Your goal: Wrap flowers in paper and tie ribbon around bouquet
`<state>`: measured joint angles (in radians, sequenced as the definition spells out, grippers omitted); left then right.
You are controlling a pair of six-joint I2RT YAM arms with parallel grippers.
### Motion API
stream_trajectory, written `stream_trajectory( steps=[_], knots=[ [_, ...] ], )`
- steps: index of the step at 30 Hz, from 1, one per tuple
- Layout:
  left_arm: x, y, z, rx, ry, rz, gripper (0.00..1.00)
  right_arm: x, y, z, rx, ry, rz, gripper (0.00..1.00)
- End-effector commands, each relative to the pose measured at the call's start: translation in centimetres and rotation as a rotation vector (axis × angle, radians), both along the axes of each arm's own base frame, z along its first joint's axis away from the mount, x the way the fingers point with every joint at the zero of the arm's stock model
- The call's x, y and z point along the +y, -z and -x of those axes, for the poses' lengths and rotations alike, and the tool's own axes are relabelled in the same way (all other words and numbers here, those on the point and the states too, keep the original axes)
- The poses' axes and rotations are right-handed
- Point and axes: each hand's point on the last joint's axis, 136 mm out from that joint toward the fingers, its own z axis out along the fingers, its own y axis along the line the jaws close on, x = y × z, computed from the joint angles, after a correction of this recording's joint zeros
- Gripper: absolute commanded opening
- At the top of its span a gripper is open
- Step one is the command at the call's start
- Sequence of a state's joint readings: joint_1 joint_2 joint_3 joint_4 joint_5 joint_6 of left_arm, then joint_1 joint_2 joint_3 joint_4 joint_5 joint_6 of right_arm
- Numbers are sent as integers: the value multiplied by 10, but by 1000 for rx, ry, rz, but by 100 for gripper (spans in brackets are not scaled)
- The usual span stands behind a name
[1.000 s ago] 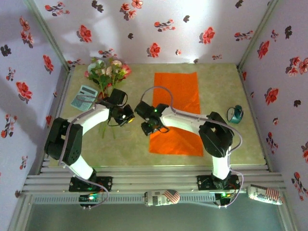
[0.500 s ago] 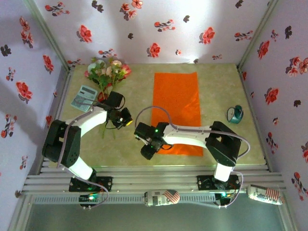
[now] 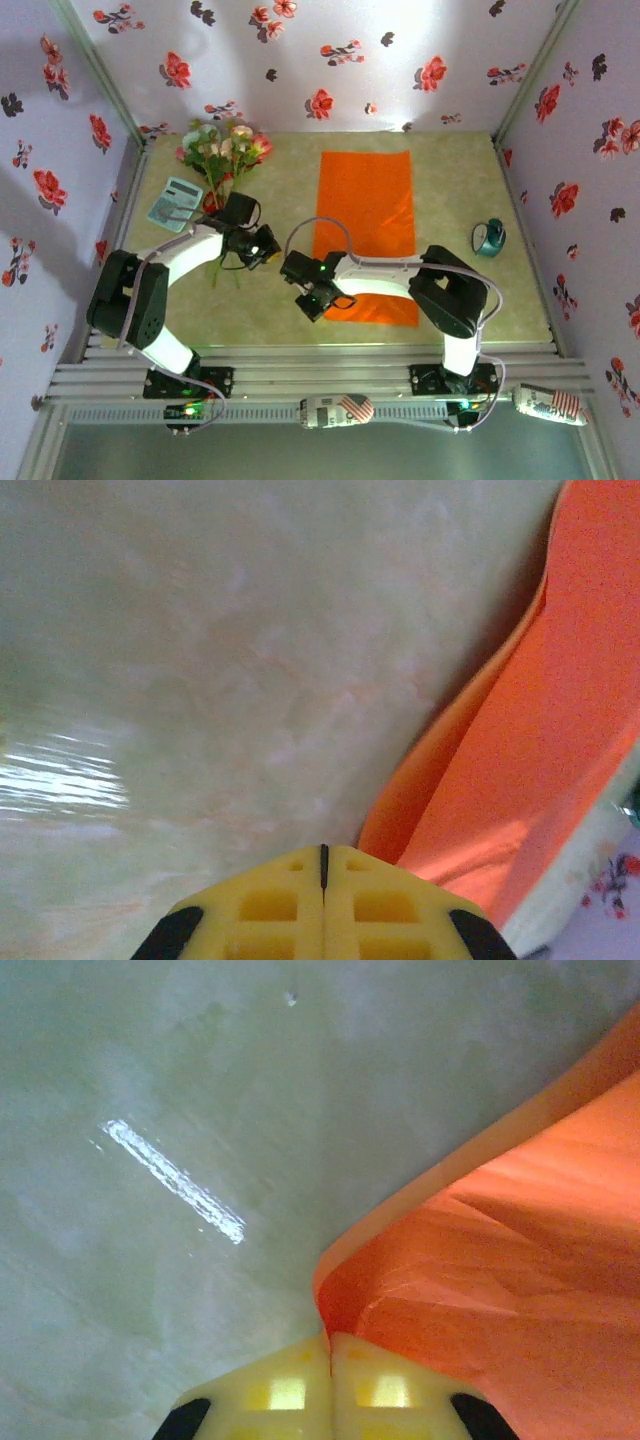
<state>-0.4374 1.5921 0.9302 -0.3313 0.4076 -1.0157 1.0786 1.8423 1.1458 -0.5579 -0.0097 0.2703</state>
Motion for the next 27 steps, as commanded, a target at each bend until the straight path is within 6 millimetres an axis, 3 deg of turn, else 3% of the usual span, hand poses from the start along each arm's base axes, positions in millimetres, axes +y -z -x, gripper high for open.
stream_trajectory(
  steps=[1,6,11,16,21,27],
  knots=[
    [-39,-6,7,11,94,155,0,-10,-15,-8,20,99,-89,0],
    [-86,-7,4,23,147,231,2,0,-46,-7,155,177,-359,0],
    [-115,7,-1,58,138,253,18,-4,-50,-8,303,246,-500,0],
    [-110,8,-9,42,93,227,22,-19,-53,-16,343,310,-550,0],
    [-87,6,-4,22,83,107,34,-32,-51,-16,366,339,-561,0],
    [-75,9,4,33,89,61,35,-36,-55,-20,376,364,-586,0]
  ],
)
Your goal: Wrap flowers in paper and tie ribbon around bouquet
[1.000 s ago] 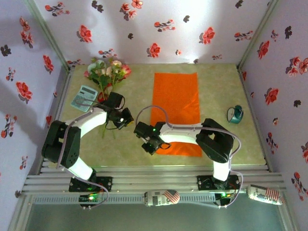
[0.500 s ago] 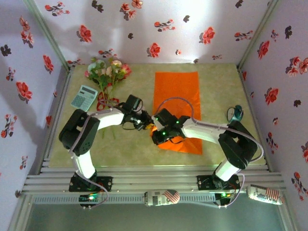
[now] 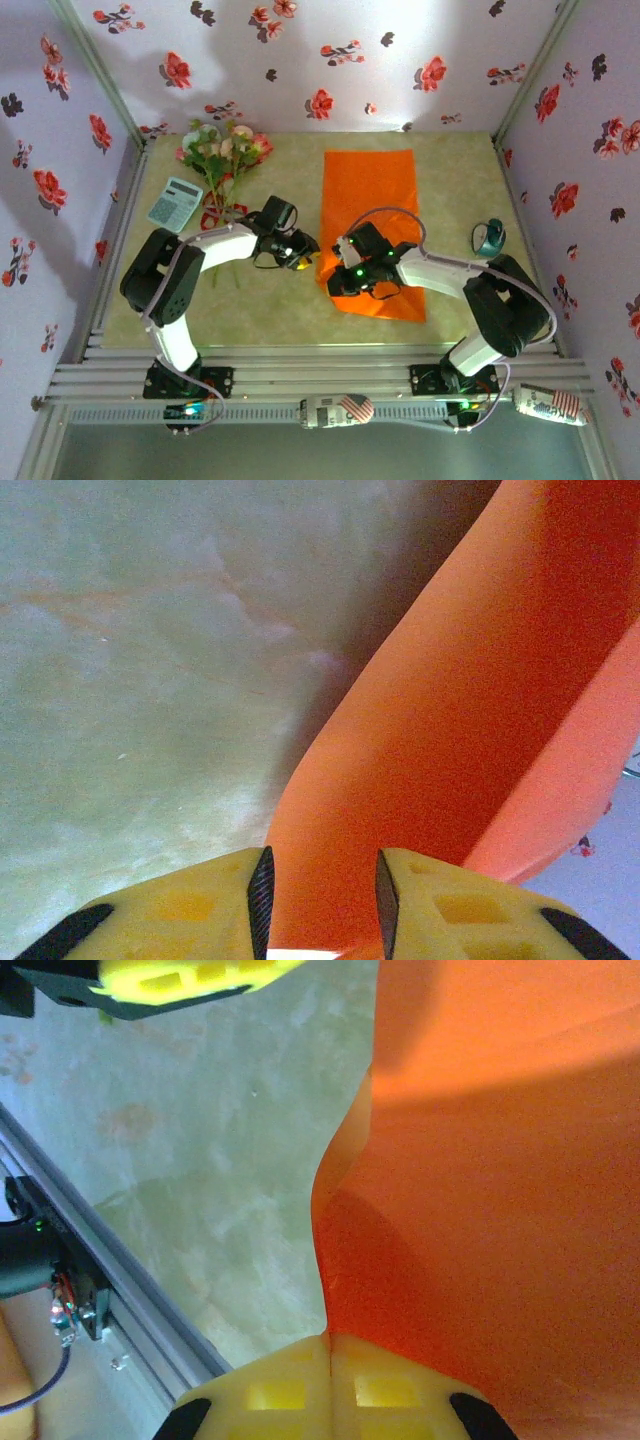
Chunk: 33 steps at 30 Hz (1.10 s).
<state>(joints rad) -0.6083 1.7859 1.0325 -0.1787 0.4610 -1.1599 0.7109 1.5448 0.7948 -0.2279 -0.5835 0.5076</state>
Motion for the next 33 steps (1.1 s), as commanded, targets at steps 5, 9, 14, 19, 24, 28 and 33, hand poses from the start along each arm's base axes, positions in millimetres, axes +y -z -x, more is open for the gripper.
stream_trajectory(
  steps=[5,9,14,19,24,28,33],
  knots=[
    [3,0,-4,-22,-4,1,32,-3,-10,-3,16,21,-48,0],
    [-4,0,-12,-27,-14,20,29,-5,-14,-4,12,26,-56,0],
    [-21,-7,-21,-41,24,77,29,-6,-13,-3,20,26,-53,0],
    [-14,-21,-26,-86,-4,51,31,-6,-12,-4,17,27,-53,0],
    [1,-50,-32,-186,-23,-8,38,-8,-13,-3,17,29,-55,0],
    [-10,-48,-31,-157,24,21,44,-7,-14,-3,20,27,-61,0],
    [-32,-48,-36,-156,92,78,48,-8,-14,-3,23,27,-62,0]
  ],
)
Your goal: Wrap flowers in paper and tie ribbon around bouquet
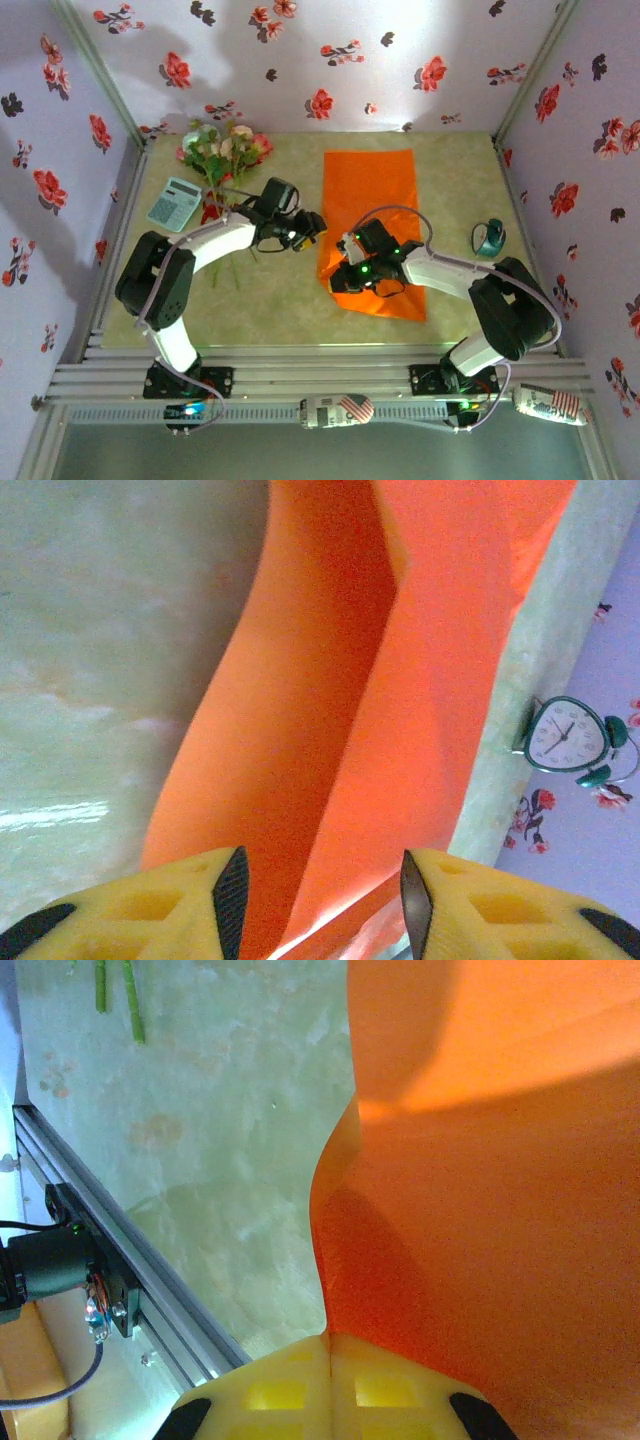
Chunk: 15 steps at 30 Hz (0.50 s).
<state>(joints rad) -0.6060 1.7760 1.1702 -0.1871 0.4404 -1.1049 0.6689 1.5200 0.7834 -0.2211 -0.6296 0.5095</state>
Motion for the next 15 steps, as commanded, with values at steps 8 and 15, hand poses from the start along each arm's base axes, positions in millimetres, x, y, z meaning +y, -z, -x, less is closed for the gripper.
stream_trajectory(
  steps=[8,15],
  knots=[
    [-30,11,-11,2,125,34,41,-2,-7,2,11,5,-21,0],
    [-37,-8,-10,-49,168,40,0,-9,-21,-6,-49,36,2,34]
  ],
)
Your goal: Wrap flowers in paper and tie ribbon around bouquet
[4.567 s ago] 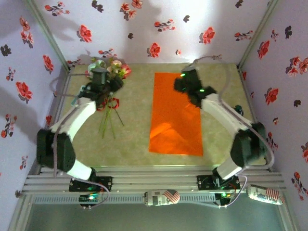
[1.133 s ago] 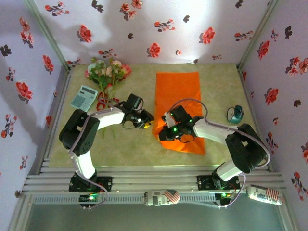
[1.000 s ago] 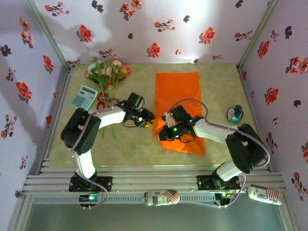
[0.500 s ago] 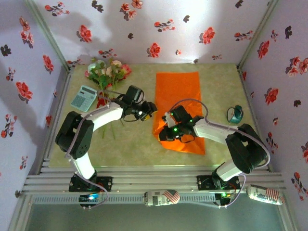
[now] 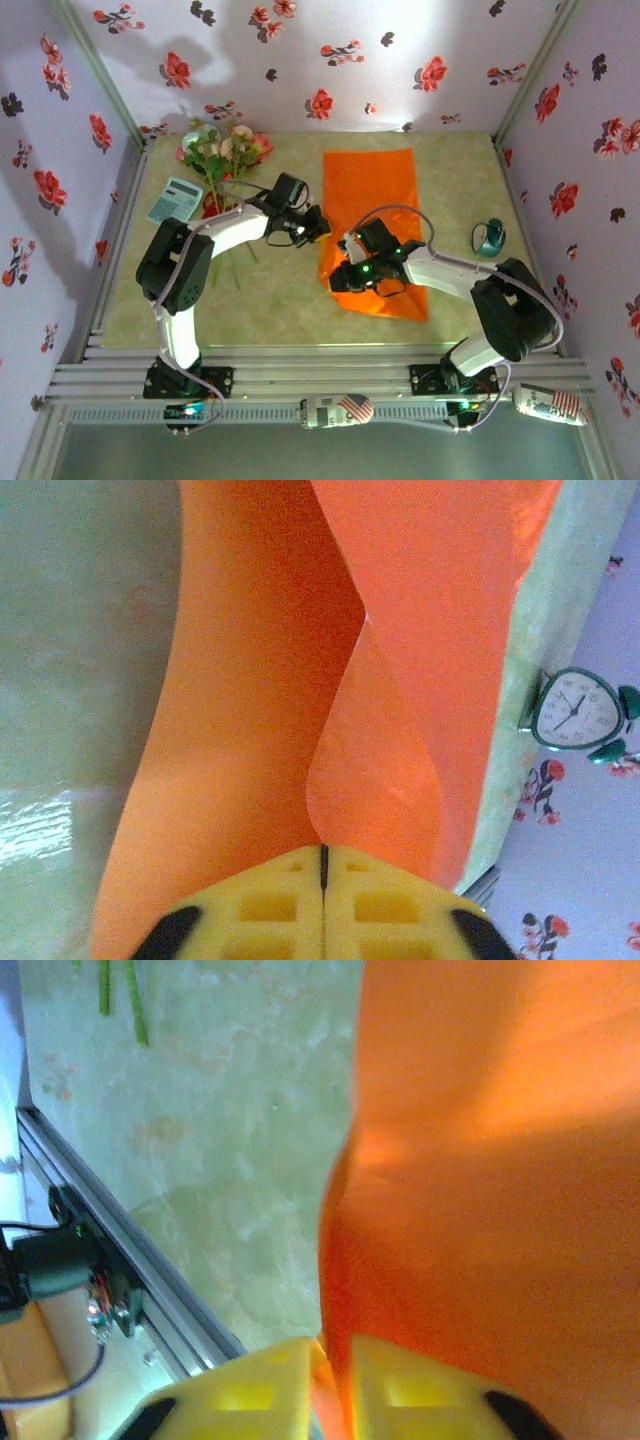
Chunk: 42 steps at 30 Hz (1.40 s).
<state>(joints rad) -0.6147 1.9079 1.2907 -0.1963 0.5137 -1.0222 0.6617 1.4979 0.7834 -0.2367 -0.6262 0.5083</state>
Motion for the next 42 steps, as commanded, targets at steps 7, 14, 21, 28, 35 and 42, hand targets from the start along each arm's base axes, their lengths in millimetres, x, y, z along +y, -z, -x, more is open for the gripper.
stream_trajectory(
  steps=[7,14,21,28,35,42],
  knots=[
    [-17,-44,-1,-55,69,30,0,-49,-62,-33,-305,223,116,70],
    [-43,-74,-10,-59,93,114,0,-86,-75,-45,-444,336,309,80],
    [-56,-97,-10,-74,113,156,0,-109,-112,-70,-620,465,475,91],
    [-88,-131,-13,-124,159,286,0,-143,-132,-82,-682,571,566,96],
    [-147,-156,-8,-138,241,484,0,-195,-144,-79,-623,731,593,88],
    [-214,-156,-4,-96,261,713,0,-251,-173,-55,-628,921,690,76]
  ],
)
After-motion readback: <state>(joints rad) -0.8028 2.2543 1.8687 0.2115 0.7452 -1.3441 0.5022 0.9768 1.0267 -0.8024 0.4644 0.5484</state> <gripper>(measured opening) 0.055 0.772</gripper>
